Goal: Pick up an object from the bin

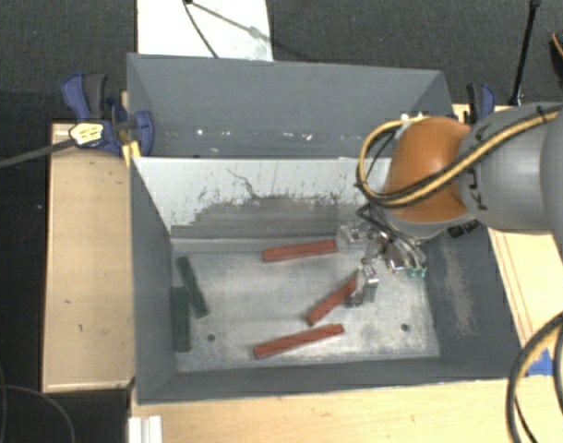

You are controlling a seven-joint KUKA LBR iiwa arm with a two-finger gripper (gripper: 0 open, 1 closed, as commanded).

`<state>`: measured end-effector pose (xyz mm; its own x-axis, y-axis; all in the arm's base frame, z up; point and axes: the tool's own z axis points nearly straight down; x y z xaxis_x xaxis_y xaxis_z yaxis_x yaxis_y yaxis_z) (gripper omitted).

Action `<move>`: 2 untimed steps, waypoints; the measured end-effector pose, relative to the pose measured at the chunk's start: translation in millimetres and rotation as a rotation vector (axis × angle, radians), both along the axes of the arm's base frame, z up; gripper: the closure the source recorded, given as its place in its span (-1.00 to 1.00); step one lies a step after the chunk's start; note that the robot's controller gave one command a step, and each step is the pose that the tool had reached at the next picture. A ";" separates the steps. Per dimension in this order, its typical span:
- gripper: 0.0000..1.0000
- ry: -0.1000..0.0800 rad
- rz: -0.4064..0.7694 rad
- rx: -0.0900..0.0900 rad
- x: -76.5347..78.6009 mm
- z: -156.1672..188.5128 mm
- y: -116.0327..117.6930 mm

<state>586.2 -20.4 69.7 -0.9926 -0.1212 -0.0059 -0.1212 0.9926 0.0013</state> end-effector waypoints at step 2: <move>1.00 -0.004 -0.011 -0.002 -27.3 134.0 10.0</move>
Offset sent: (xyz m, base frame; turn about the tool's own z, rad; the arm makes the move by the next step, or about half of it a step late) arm 0.0000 0.0000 0.0000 0.0000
